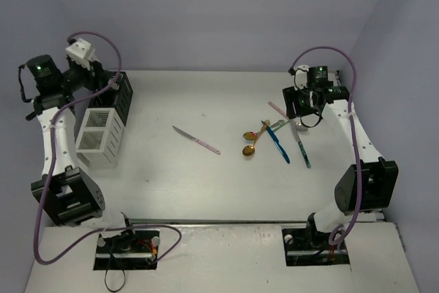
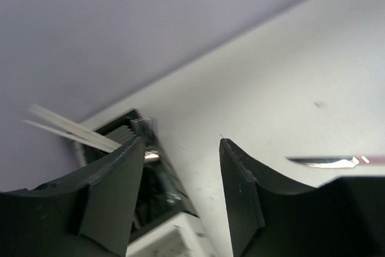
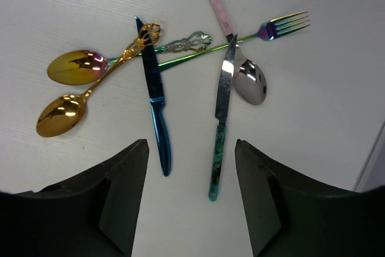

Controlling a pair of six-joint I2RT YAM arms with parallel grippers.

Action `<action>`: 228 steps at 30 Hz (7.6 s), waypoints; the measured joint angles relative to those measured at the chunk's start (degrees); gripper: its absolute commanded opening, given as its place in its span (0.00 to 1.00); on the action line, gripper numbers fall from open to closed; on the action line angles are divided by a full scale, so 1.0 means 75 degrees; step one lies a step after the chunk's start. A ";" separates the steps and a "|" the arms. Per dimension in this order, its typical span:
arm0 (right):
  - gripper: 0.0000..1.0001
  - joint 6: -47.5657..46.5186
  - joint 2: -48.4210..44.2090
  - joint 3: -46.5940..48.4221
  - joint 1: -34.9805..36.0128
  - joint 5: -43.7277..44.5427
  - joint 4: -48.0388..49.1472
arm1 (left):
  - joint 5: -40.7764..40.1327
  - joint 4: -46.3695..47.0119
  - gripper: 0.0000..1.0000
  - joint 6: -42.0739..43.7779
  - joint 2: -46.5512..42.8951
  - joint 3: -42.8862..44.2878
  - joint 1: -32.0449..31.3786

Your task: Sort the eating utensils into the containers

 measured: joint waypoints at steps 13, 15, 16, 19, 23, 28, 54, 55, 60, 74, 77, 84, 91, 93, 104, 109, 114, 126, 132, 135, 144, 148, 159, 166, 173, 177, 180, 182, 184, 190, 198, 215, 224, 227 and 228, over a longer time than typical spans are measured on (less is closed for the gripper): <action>0.14 0.0208 0.1867 0.0557 -0.0548 0.0057 -0.0122 | -0.0551 -0.2162 0.55 0.1235 -0.0942 -0.1977 -0.1130; 0.17 0.0462 0.2079 0.0719 -0.0585 -0.0113 -0.0113 | -0.0557 -0.2161 0.55 0.1256 -0.0979 -0.2123 -0.1211; 0.17 0.0616 0.2181 0.0793 -0.0583 -0.0219 -0.0107 | -0.0558 -0.2149 0.55 0.1255 -0.0991 -0.2165 -0.1212; 0.15 0.1335 0.2498 0.1054 -0.0520 -0.0340 -0.0093 | -0.0565 -0.2045 0.55 0.1229 -0.1042 -0.2293 -0.1213; 0.18 0.2349 0.2836 0.1375 -0.0299 -0.0113 -0.0008 | -0.0571 -0.1758 0.56 0.1125 -0.1117 -0.2509 -0.1213; 0.19 0.3263 0.3196 0.1702 -0.0038 0.0161 0.0044 | -0.0571 -0.1576 0.56 0.0963 -0.1128 -0.2709 -0.1213; 0.25 0.3859 0.4933 0.2325 -0.0131 0.0851 0.0076 | -0.0574 -0.0523 0.60 0.0243 -0.1113 -0.3259 -0.1213; 0.25 0.3867 0.4954 0.2333 -0.0176 0.0832 0.0075 | -0.0574 -0.0507 0.60 0.0241 -0.1102 -0.3259 -0.1213; 0.24 0.3928 0.5002 0.2393 -0.0410 0.0784 0.0080 | -0.0570 -0.0406 0.60 0.0220 -0.1036 -0.3270 -0.1213; 0.25 0.4105 0.5086 0.2497 -0.0591 0.0734 0.0100 | -0.0571 -0.0278 0.60 0.0143 -0.0826 -0.3390 -0.1213; 0.21 0.4240 0.5099 0.2497 -0.0694 0.0721 0.0108 | -0.0571 -0.0265 0.60 0.0132 -0.0826 -0.3390 -0.1213; 0.14 0.4375 0.5129 0.2469 -0.0853 0.0749 0.0169 | -0.0574 -0.0259 0.60 0.0123 -0.0826 -0.3390 -0.1213; 0.00 0.4256 0.5127 0.2420 -0.0832 0.0823 0.0201 | -0.0579 -0.0264 0.60 0.0123 -0.0826 -0.3390 -0.1213; 0.00 0.4216 0.5120 0.2400 -0.0793 0.0844 0.0223 | -0.0584 -0.0270 0.61 0.0123 -0.0826 -0.3390 -0.1213; 0.00 0.4026 0.4898 0.2115 0.0425 0.0673 0.0367 | -0.0615 -0.0392 0.61 0.0131 -0.0826 -0.3390 -0.1162; 0.00 0.3845 0.4715 0.2066 0.1255 0.0465 0.0224 | -0.0627 -0.0434 0.61 0.0131 -0.0830 -0.3390 -0.1155; 0.00 0.3591 0.4129 0.2066 0.1869 0.0388 0.0112 | -0.0631 -0.0435 0.61 0.0128 -0.0860 -0.3390 -0.1155; 0.00 0.2974 0.3265 0.2049 0.2202 -0.0019 0.0033 | -0.0588 -0.0471 0.61 0.0128 -0.1057 -0.3390 -0.1155; 0.00 0.2717 0.2996 0.1865 0.2337 -0.0502 -0.0073 | -0.0128 -0.0462 0.61 -0.0107 -0.1057 -0.3390 -0.1155; 0.00 0.2624 0.2819 0.1862 0.2404 -0.0678 -0.0075 | 0.0261 -0.0084 0.61 -0.0930 -0.1060 -0.3441 -0.1155; 0.00 0.2563 0.2608 0.2253 0.2703 -0.1153 0.0030 | 0.0740 0.2274 0.61 -0.5659 -0.1110 -0.4472 -0.1376; 0.00 0.2533 0.2463 0.2504 0.3216 -0.1104 0.0322 | 0.0680 0.2719 0.68 -0.7629 -0.0951 -0.4507 -0.1501; 0.00 0.2670 0.1970 0.2691 0.4595 -0.0519 0.1220 | -0.0121 0.3438 0.77 -1.0720 -0.1243 -0.4745 -0.1986; 0.00 0.2828 0.1863 0.2862 0.5124 -0.0072 0.1537 | -0.0619 0.3752 0.77 -1.1466 -0.1715 -0.4745 -0.2156; 0.00 0.2826 0.1845 0.2985 0.5480 0.0131 0.1642 | -0.0875 0.4071 0.77 -1.2066 -0.1701 -0.4745 -0.2711; 0.00 0.2808 0.1842 0.3065 0.5650 0.0227 0.1670 | -0.0947 0.4224 0.76 -1.2273 -0.1660 -0.4745 -0.3016; 0.00 0.2795 0.1842 0.3147 0.5758 0.0302 0.1690 | -0.0977 0.4329 0.75 -1.2397 -0.1624 -0.4745 -0.3111; 0.00 0.2791 0.1842 0.3219 0.5843 0.0346 0.1695 | -0.0999 0.4397 0.72 -1.2484 -0.1592 -0.4745 -0.3139; 0.00 0.2786 0.1842 0.3295 0.5917 0.0365 0.1702 | -0.1011 0.4460 0.66 -1.2558 -0.1569 -0.4745 -0.3163; 0.00 0.2764 0.1842 0.3451 0.6123 0.0410 0.1716 | -0.1004 0.4728 0.46 -1.2769 -0.1520 -0.4745 -0.3217; 0.26 0.2691 0.1855 0.3453 0.6272 0.0385 0.1659 | -0.0899 0.5165 0.00 -1.3156 -0.1523 -0.4745 -0.3221; 0.98 0.2385 0.0632 0.2459 0.3769 -0.0713 0.1831 | -0.0323 0.2559 0.00 -0.9259 -0.1595 -0.2992 -0.0738; 0.97 0.2182 -0.0509 0.0790 0.2506 -0.0501 0.1834 | -0.2196 0.0866 0.00 -0.3989 -0.1006 0.0265 -0.0513; 0.96 0.2152 -0.0519 0.0439 0.2494 -0.0500 0.1789 | -0.2541 0.0618 0.00 -0.2918 -0.0179 0.0987 -0.0408; 0.96 0.2142 -0.0519 0.0350 0.2459 -0.0496 0.1764 | -0.2610 0.0539 0.00 -0.2625 0.0123 0.1150 -0.0359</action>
